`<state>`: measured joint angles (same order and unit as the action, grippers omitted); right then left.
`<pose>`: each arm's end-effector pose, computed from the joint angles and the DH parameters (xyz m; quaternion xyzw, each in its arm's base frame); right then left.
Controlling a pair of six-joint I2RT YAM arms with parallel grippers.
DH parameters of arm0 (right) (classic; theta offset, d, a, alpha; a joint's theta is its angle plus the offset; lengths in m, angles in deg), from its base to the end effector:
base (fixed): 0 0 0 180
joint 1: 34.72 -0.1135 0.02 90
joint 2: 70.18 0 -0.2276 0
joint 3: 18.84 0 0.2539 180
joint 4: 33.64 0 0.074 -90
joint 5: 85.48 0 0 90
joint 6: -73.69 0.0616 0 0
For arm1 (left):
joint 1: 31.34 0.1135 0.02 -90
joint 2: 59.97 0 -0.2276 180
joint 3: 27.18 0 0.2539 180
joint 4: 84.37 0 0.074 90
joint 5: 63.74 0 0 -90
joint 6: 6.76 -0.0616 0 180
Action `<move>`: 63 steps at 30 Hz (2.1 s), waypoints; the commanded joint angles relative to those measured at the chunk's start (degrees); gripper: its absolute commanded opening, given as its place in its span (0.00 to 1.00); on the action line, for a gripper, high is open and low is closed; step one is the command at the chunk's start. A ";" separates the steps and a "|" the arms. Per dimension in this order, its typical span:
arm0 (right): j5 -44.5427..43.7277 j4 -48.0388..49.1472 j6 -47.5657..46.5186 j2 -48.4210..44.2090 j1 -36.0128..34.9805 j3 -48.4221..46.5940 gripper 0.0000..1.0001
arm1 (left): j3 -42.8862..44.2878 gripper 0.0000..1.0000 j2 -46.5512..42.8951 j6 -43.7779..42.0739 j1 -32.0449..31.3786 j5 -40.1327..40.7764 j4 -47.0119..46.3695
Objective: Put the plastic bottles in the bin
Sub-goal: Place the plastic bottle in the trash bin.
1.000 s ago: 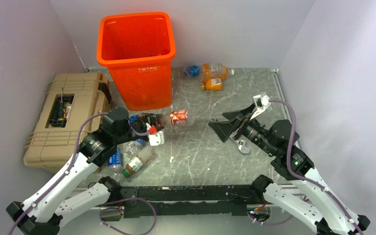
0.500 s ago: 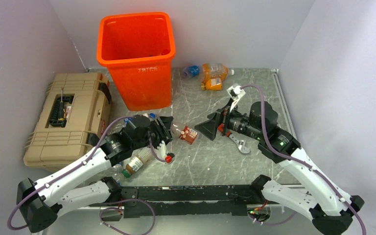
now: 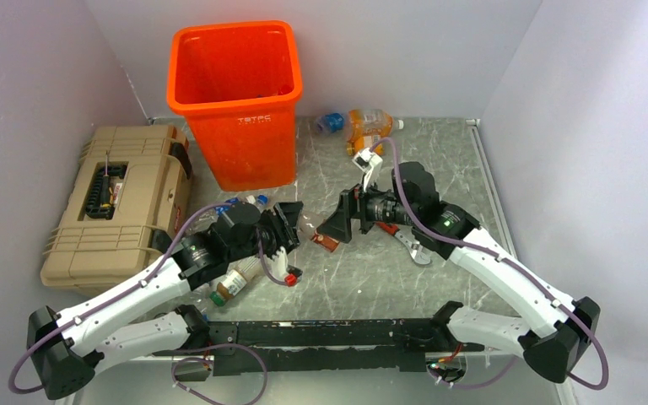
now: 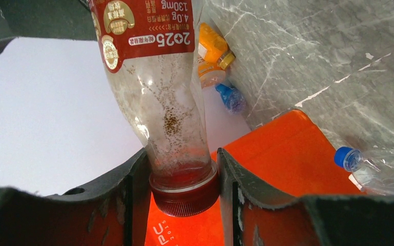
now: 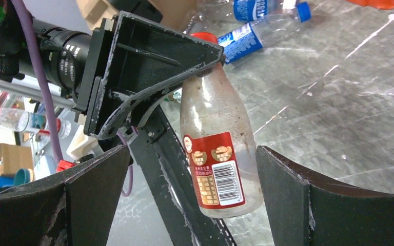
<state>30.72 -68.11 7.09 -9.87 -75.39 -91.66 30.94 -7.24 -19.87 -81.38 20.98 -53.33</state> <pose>0.1909 0.1999 0.3179 -0.2466 0.7791 0.4483 0.3623 0.1607 -0.2006 0.2599 0.8281 0.1725 0.2028 0.4933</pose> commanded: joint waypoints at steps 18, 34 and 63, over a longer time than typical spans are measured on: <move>-0.75 6.89 -3.35 8.74 -5.09 2.88 0.50 | 5.30 0.05 -2.38 -0.56 -1.33 -2.29 5.79; -20.27 31.73 -2.60 -26.11 -5.10 29.42 0.31 | 6.05 0.99 -6.79 82.50 -1.55 -1.24 -17.03; -14.81 58.03 3.85 -19.00 -5.15 39.64 0.28 | 16.61 0.64 16.92 143.92 -0.04 -5.82 -28.69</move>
<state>15.31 -16.11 10.35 -28.49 -80.35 -51.82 43.61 8.08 120.65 -81.44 17.85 -82.09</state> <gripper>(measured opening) 0.605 0.739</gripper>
